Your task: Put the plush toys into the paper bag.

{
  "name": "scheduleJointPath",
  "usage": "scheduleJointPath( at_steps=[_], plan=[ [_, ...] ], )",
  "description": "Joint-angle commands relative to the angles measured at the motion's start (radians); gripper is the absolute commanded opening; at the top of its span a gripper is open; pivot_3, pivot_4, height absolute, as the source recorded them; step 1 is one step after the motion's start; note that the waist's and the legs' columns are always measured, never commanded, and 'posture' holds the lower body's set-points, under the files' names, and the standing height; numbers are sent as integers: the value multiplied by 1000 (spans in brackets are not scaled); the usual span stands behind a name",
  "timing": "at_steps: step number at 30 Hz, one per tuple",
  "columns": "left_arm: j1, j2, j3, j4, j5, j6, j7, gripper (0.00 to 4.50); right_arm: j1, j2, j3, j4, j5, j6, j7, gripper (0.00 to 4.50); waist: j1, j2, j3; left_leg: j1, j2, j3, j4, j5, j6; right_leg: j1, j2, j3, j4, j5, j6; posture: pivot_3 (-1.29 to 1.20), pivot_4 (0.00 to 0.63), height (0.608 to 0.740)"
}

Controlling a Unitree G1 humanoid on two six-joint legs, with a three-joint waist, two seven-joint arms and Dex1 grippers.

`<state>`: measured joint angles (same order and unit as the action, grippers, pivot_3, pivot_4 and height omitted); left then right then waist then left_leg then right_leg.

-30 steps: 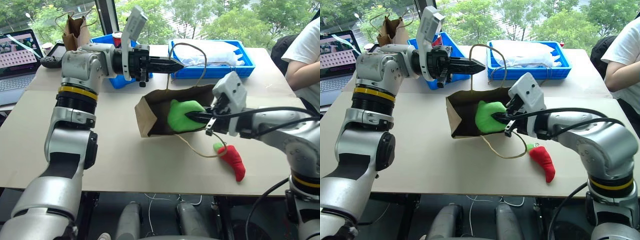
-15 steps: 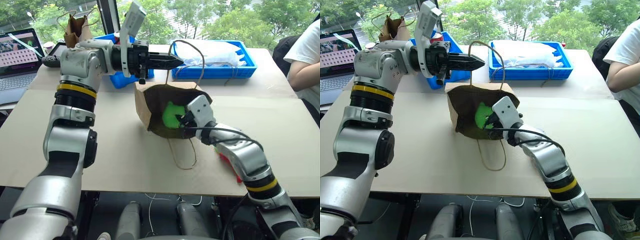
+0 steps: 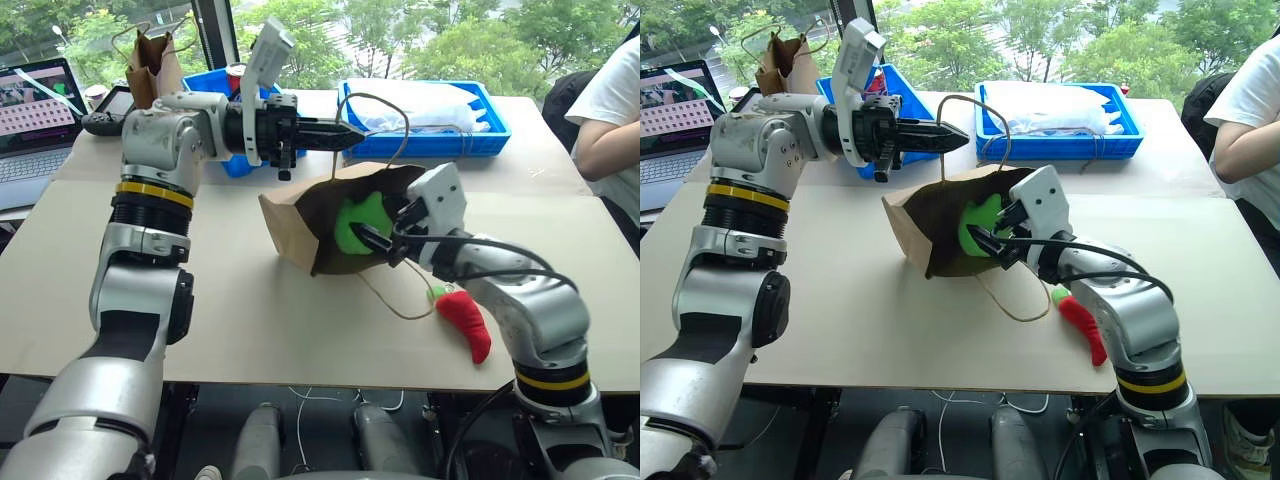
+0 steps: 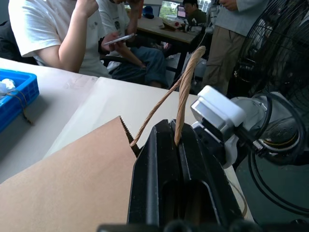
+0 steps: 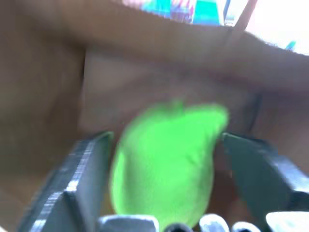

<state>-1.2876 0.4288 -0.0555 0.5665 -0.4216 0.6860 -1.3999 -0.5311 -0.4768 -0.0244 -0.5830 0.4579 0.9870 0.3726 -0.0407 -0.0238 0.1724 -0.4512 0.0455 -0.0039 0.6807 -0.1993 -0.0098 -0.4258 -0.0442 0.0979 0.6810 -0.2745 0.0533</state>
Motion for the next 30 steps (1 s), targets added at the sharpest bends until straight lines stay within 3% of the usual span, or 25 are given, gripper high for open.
scheduleJointPath(
  at_steps=[1,4,7,12,16,23,26,30],
  plan=[
    [-9,-5,13,-26,-12,-15,2,0,-28,-14,-140,-114,100,132,-24,4460,1,0,0,0,0,0,0,0,0,0,0,0,0,0,0,0,150,694],
    [-10,-11,11,-19,-10,-20,2,0,-18,-70,-251,-166,184,239,-5,4460,4,0,0,0,0,0,0,0,0,0,0,0,0,0,0,0,150,694],
    [-9,-20,8,-22,-15,-16,-5,0,122,-300,-387,-225,222,387,92,4460,20,0,0,-1,-1,0,0,0,0,0,-1,0,-1,0,0,0,150,694],
    [1,-25,-5,-44,-17,-8,-23,0,391,-445,-560,-223,187,463,134,4460,26,0,0,-2,-1,-1,0,0,0,1,-1,0,-3,0,0,0,150,694],
    [12,-33,-11,-71,-27,15,-30,0,549,-386,-548,-227,166,417,115,4460,16,0,0,0,-1,0,0,0,0,2,-1,0,-2,0,0,0,150,694],
    [38,-39,-14,-131,-43,56,-20,0,654,-280,-396,-185,106,311,62,4460,-2,0,0,3,-1,0,0,1,1,3,0,1,0,-1,2,0,150,694],
    [44,-37,-12,-143,-44,66,-15,0,654,-272,-385,-149,82,253,62,3810,-2,0,0,3,-1,0,0,1,1,3,0,1,-1,-1,2,0,150,694],
    [46,-35,-10,-147,-45,66,-9,0,669,-340,-455,-146,77,233,104,2373,0,0,0,2,-1,0,0,1,1,3,0,1,-1,-1,2,0,150,694]
  ],
)
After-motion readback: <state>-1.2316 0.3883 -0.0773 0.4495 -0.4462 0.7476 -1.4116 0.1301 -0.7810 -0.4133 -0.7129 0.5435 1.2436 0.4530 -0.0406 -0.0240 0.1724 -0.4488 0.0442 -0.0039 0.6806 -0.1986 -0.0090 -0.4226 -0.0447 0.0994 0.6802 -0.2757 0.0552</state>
